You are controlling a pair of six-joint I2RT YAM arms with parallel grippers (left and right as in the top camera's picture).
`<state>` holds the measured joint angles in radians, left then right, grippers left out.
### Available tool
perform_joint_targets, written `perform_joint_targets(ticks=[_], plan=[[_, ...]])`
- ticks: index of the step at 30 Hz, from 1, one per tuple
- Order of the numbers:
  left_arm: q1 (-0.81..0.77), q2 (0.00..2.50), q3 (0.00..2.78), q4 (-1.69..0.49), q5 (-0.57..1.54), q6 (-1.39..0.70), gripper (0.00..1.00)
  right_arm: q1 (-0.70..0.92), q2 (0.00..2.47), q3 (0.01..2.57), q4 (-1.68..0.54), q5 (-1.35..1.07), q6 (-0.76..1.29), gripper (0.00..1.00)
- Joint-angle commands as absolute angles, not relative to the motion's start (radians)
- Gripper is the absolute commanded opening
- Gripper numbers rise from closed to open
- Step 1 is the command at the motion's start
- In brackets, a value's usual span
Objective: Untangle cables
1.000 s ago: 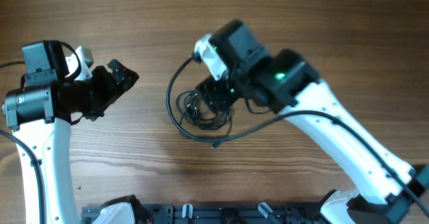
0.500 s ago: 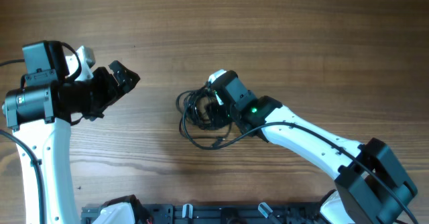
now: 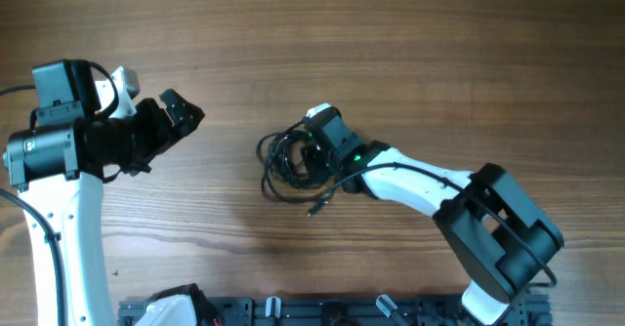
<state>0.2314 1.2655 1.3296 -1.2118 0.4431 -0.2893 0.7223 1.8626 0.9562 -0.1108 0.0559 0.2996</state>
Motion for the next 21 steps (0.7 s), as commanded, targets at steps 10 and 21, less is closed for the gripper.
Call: perform_joint_targets(ticks=[10,21], plan=[[0.231,1.252,1.328,-1.211,0.452,-0.265,0.96,0.6,1.938,0.949,-0.152,0.031,0.429,0.14],[0.207,1.252,1.328,-1.247,0.453,-0.265,0.79,0.6,1.623,1.289,-0.513,-0.061,0.244,0.04]])
